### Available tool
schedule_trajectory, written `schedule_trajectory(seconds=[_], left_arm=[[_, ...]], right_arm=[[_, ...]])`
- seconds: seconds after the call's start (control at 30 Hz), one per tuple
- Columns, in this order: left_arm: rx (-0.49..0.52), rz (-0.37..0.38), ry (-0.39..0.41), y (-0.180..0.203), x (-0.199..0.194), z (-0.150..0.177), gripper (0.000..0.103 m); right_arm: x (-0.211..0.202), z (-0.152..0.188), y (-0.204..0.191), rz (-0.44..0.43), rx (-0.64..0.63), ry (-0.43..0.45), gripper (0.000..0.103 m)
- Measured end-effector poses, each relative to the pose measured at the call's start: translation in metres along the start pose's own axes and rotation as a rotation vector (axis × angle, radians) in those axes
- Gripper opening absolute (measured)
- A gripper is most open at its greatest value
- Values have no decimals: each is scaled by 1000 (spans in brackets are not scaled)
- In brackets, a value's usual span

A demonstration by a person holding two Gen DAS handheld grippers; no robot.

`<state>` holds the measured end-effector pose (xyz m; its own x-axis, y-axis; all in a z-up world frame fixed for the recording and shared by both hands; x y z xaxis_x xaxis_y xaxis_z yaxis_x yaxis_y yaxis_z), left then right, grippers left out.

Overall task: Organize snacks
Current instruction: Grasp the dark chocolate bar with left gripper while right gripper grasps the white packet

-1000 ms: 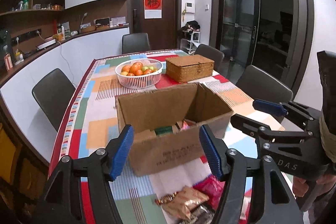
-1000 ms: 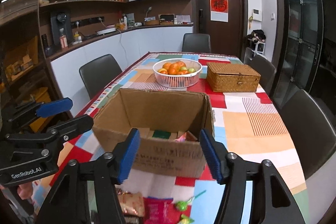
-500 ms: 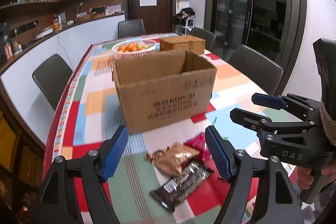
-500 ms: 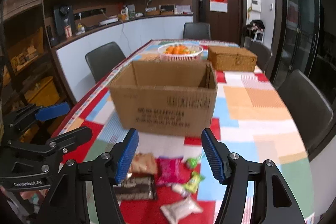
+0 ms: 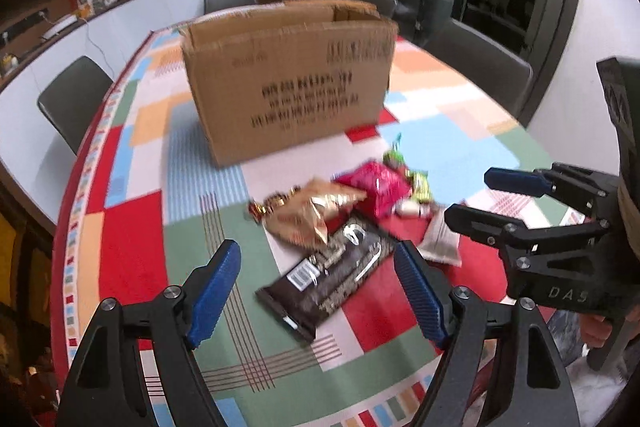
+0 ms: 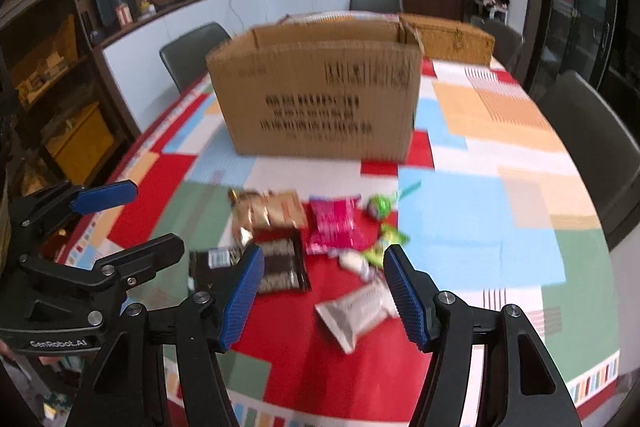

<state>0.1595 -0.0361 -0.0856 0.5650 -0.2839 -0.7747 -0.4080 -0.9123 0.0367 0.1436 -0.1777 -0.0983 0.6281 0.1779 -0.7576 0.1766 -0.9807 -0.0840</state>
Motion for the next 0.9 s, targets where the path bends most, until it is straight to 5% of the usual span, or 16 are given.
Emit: schedule_trajectory(seconds=[0.5, 0.9], left_arm=[[112, 48, -164, 2, 65, 29, 79], [77, 125, -214, 5, 94, 22, 78]], right_arm=[[45, 37, 16, 42, 68, -198, 63], [65, 43, 25, 30, 113, -252, 63]])
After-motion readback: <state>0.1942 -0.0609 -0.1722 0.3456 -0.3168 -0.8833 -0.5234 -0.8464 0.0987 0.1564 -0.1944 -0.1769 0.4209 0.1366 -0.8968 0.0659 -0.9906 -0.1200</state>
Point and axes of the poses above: each gripper's, at about its wrist camera, not at the fingertips, and x roughly the way its jaws point, y to its right, z to its underside, the point moved 3 cm from there along x, roughly the way its jaws point, and after that the axes turned 1 degree about y, right-handed, at the moved point
